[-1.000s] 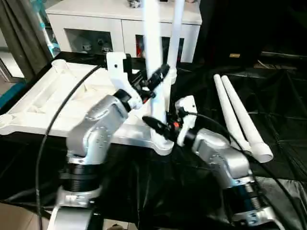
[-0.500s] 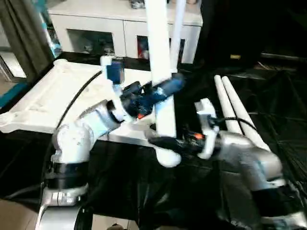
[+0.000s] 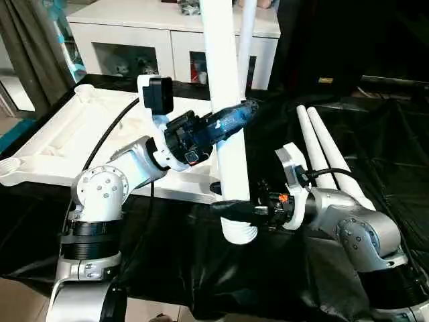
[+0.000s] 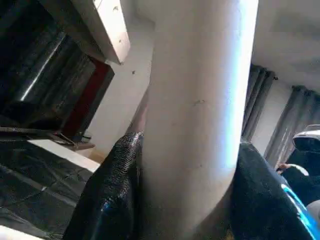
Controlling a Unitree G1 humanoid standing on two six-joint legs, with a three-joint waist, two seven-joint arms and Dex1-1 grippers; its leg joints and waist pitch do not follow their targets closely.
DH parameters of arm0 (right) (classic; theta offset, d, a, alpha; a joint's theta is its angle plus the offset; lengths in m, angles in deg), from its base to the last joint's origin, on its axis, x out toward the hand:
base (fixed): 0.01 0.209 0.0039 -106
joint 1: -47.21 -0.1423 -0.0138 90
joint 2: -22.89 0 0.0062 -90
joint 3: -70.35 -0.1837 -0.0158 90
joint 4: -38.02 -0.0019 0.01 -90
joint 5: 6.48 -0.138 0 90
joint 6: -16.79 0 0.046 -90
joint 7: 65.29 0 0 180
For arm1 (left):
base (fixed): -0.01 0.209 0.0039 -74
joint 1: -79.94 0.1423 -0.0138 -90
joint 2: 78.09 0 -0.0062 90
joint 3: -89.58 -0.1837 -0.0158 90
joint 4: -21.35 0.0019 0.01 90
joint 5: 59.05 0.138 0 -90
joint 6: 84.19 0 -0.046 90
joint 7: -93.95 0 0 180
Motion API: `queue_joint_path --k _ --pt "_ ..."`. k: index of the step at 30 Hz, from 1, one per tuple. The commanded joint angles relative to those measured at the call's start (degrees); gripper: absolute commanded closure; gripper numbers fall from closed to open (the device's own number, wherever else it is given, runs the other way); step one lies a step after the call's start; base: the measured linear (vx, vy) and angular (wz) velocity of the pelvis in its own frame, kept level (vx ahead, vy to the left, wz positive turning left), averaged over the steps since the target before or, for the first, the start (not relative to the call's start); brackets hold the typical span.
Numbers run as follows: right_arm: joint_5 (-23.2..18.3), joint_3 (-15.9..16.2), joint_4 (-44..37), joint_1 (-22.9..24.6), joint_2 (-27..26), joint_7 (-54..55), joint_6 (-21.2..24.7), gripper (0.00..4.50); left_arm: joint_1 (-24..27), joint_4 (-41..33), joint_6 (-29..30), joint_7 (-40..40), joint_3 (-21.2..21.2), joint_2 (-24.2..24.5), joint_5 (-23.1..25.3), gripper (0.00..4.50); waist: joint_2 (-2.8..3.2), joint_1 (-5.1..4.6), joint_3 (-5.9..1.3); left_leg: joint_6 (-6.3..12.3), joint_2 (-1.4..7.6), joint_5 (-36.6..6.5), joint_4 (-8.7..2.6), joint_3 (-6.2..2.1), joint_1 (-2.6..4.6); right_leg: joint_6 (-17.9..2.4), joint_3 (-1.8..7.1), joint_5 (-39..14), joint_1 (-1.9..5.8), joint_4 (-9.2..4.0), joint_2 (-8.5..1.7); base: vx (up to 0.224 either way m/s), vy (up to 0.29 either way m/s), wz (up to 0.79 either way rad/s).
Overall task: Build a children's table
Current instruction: Pick table leg
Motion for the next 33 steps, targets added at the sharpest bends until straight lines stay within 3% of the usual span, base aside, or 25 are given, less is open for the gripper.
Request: queue_joint_path --k 1,2,3,4,7,9,10,11,12,15,17,18,20,21,24,26,29,30,33 --pt "1.08 -0.10 -0.54 -0.15 0.77 0.35 -0.63 2.54 -0.99 0.34 -0.17 -0.17 0.65 0.08 -1.24 2.53 -0.29 0.26 -3.82 0.37 0.99 -12.55 -4.02 -0.20 0.89 -10.00 2.15 -14.95 2.81 -4.30 -3.02 0.000 0.000 0.00" --pt "2.47 -0.04 0.75 -0.77 0.24 1.82 -1.69 2.54 -1.18 0.60 -1.39 -1.13 0.65 -0.12 0.13 2.54 -0.34 0.27 -3.84 0.43 1.00 -12.01 -4.00 -0.21 0.81 -10.04 2.16 -14.42 2.83 -4.24 -3.03 0.000 0.000 0.00" --pt "2.96 -0.05 1.37 -1.06 -0.02 2.50 -2.03 1.98 -1.28 0.73 -1.99 -1.66 0.61 -0.23 0.89 2.55 -0.33 0.25 -3.85 0.46 0.96 -11.83 -3.98 -0.18 0.80 -10.09 2.13 -14.25 2.80 -4.23 -3.03 0.000 0.000 0.00" --pt "3.30 -0.14 1.97 -1.34 -0.30 3.18 -2.23 1.84 -1.42 0.90 -2.83 -2.54 0.47 -0.38 2.00 2.55 -0.39 0.22 -3.86 0.45 0.97 -11.74 -3.97 -0.18 0.79 -10.04 2.13 -14.24 2.82 -4.28 -3.04 0.000 0.000 0.00" --pt "5.97 -0.46 3.37 -2.01 -1.99 7.38 -5.14 1.65 -1.55 0.84 -6.63 -5.97 -1.35 -0.41 7.61 2.60 -0.32 0.21 -3.83 -0.07 0.98 -12.23 -4.00 -0.20 0.93 -9.03 2.17 -15.43 2.79 -4.41 -3.09 0.000 0.000 0.00" --pt "10.89 -0.42 6.17 -3.25 -4.67 14.59 -9.08 1.43 -1.54 0.98 -10.71 -10.16 -3.17 -0.74 13.39 2.64 -0.27 0.10 -3.85 -0.55 1.03 -12.06 -4.07 -0.25 0.91 -8.74 2.19 -15.31 2.64 -4.37 -3.12 0.000 0.000 0.00" --pt "10.89 -0.42 6.17 -3.25 -4.67 14.59 -9.08 1.40 -1.54 0.98 -10.71 -10.16 -3.17 -0.74 13.39 2.65 -0.27 0.10 -3.85 -0.55 1.03 -12.06 -4.07 -0.25 0.91 -8.74 2.19 -15.31 2.64 -4.37 -3.12 0.000 0.000 0.00" --pt "13.67 -0.83 9.16 -4.72 -7.35 21.22 -10.14 1.40 -1.90 2.43 -15.30 -15.24 -5.11 -1.01 19.96 2.65 -0.25 -0.15 -3.86 -1.07 1.09 -12.22 -4.19 -0.38 0.89 -8.33 2.17 -15.38 2.67 -4.38 -3.15 0.000 0.000 0.00" --pt "14.30 -1.00 10.00 -5.14 -8.15 23.04 -10.29 1.40 -2.02 2.94 -16.53 -16.63 -5.64 -1.06 21.71 2.65 -0.24 -0.44 -3.76 -1.42 0.96 -12.44 -4.21 -0.33 0.86 -8.13 2.18 -15.47 2.58 -4.40 -2.98 0.000 0.000 0.00" --pt "15.70 -1.16 12.21 -6.22 -9.91 26.86 -10.88 1.40 -2.42 3.81 -18.66 -20.81 -5.95 -1.83 24.71 2.65 -0.15 -0.45 -3.88 -1.79 0.94 -12.79 -4.22 -0.32 0.97 -8.00 2.23 -14.79 2.68 -4.27 -3.02 0.000 0.000 0.00" --pt "17.90 -0.89 15.59 -7.59 -11.73 31.10 -12.14 1.40 -2.97 3.84 -20.18 -26.12 -5.52 -3.41 27.29 2.65 -0.21 -0.40 -3.97 -1.56 1.02 -11.86 -4.15 -0.29 0.88 -8.72 2.28 -12.35 2.71 -4.05 -3.04 0.000 0.000 0.00" --pt "18.93 -0.80 17.26 -8.24 -12.56 33.05 -12.80 1.40 -3.08 3.43 -20.32 -27.89 -5.60 -3.96 28.19 2.65 -0.54 -0.44 -4.03 -1.35 1.01 -11.48 -4.10 -0.23 0.84 -8.94 2.27 -11.39 2.79 -4.01 -3.01 0.000 0.000 0.00" --pt "20.31 -0.81 19.53 -9.11 -13.81 35.55 -13.74 1.40 -3.10 2.70 -20.64 -30.15 -6.10 -4.61 29.81 2.65 -0.43 -0.43 -4.04 -1.12 1.02 -10.65 -4.05 -0.22 0.77 -9.58 2.27 -10.22 2.72 -3.74 -3.06 0.000 0.000 0.00" --pt "20.91 -0.91 20.61 -9.52 -14.46 36.58 -14.25 1.69 -3.05 2.27 -20.87 -31.07 -6.59 -4.89 30.80 2.65 -0.78 -0.41 -4.03 -0.92 0.99 -10.39 -4.04 -0.14 0.76 -9.52 2.28 -10.02 2.78 -3.80 -3.02 0.000 0.000 0.00" --pt "21.28 -1.14 21.53 -9.96 -15.28 37.29 -14.65 1.81 -2.77 1.86 -21.60 -32.17 -7.24 -5.29 32.20 2.65 -0.45 -0.36 -4.05 -0.61 1.04 -10.15 -4.02 -0.18 0.80 -9.67 2.32 -8.74 2.77 -3.63 -3.02 0.000 0.000 0.00" --pt "21.13 -1.00 22.73 -10.70 -15.93 36.35 -15.24 1.95 -2.16 1.92 -22.76 -34.51 -7.88 -6.05 34.11 2.65 -0.82 -0.32 -4.04 -0.25 1.09 -9.87 -4.01 -0.15 0.68 -9.81 2.33 -7.82 2.90 -3.50 -3.08 0.000 0.000 0.00" --pt "20.77 -0.93 22.77 -10.84 -15.74 35.48 -15.45 2.22 -2.16 2.14 -23.16 -34.78 -7.83 -5.99 34.39 2.65 -0.80 -0.20 -4.01 -0.08 1.04 -9.55 -3.97 -0.10 0.68 -9.94 2.36 -7.52 2.95 -3.48 -3.09 0.000 0.000 0.00" --pt "20.49 -0.90 22.56 -10.88 -15.53 34.70 -15.53 2.31 -2.27 2.30 -23.21 -34.77 -7.65 -5.86 34.38 2.30 -0.83 -0.18 -4.01 -0.01 1.02 -9.37 -3.93 -0.08 0.72 -9.97 2.37 -7.27 2.93 -3.46 -3.10 0.000 0.000 0.00" --pt "19.34 -0.62 21.58 -10.79 -14.86 31.67 -15.24 2.51 -2.26 1.92 -21.27 -33.59 -7.33 -5.35 33.06 1.95 -0.72 -0.14 -4.00 0.06 1.03 -10.14 -3.88 -0.05 0.80 -10.21 2.36 -7.81 2.93 -3.53 -3.11 0.000 0.000 0.00"
